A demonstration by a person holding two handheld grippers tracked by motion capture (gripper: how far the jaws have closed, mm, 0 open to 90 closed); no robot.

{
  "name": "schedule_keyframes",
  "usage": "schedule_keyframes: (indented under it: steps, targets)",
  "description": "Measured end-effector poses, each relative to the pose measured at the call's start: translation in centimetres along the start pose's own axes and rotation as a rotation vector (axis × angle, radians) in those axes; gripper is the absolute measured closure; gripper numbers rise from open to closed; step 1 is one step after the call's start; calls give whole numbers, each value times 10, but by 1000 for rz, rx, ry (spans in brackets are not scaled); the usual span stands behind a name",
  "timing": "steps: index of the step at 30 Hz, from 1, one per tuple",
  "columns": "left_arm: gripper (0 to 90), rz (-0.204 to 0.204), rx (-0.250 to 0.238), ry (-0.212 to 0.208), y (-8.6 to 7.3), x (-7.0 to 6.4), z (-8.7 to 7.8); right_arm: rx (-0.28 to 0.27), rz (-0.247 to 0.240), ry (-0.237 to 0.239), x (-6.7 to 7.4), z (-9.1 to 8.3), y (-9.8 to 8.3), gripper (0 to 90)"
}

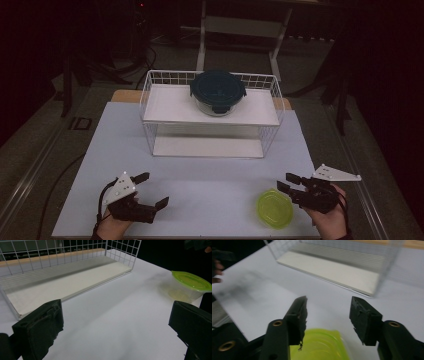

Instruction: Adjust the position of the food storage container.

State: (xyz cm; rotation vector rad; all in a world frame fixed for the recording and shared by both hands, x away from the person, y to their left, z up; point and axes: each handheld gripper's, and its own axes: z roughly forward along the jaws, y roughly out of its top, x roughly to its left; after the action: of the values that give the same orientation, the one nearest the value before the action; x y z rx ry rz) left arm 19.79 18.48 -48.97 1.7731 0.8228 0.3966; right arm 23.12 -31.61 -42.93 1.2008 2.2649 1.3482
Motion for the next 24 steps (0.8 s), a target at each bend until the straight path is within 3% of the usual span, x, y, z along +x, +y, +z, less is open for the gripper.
schedule_keyframes:
  steps: [6, 13, 24]
  targets:
    - [0, 6, -5, -5, 1, -1, 1, 13, 21, -33, -11, -12, -13, 644]
    - [0, 5, -9, -11, 1, -2, 0, 30, 57, -55, -22, -22, -30, 890]
    - [0, 6, -9, -9, 2, -3, -1, 133, 95, -36, -28, -17, -66, 900]
